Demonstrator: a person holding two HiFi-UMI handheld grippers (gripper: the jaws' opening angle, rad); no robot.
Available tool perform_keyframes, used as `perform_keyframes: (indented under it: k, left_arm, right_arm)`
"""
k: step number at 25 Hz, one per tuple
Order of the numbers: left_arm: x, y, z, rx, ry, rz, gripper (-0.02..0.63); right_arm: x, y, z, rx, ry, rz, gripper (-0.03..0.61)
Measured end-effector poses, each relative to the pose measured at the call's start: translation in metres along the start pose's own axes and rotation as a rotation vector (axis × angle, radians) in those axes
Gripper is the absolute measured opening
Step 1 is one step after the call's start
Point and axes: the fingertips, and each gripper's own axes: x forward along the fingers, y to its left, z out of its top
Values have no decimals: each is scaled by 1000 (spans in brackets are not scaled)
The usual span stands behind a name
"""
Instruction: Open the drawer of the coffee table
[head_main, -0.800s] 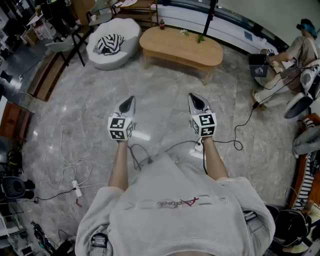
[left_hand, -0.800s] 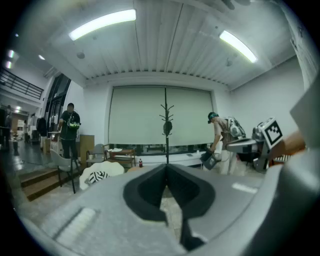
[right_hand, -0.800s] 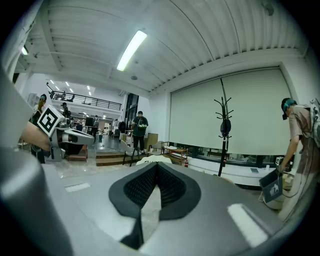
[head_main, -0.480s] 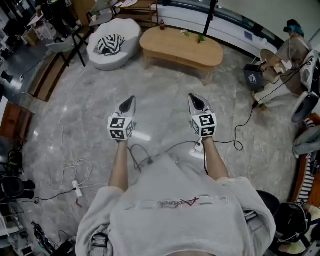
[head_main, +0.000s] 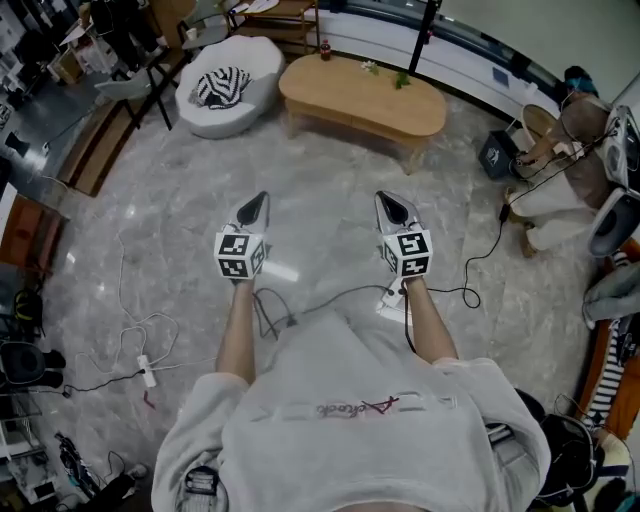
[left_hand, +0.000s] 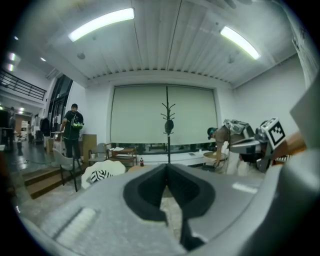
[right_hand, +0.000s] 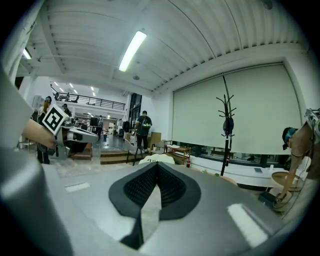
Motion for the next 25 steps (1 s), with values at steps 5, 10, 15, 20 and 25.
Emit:
perform_keyframes:
  k: [5,10,15,20,25]
  left_arm:
    - [7,-18,-2,2,16,17,-2]
    - [13,-27,-3,7,20,30,-1]
    - [21,-30,-4,12,30,38,-2]
    - [27,-34,-8,11,37,31,-2]
    - [38,-35,-6,28,40,23,-2]
  right_arm:
    - [-6,-16,-6,1,5,27,6]
    - [-6,-28,-14,9,8,36,6]
    - [-2,-35,-17,14,7,49,6]
    - [-2,-36,-21,17,4,53,6]
    - [5,-47,-24,17,4,49,6]
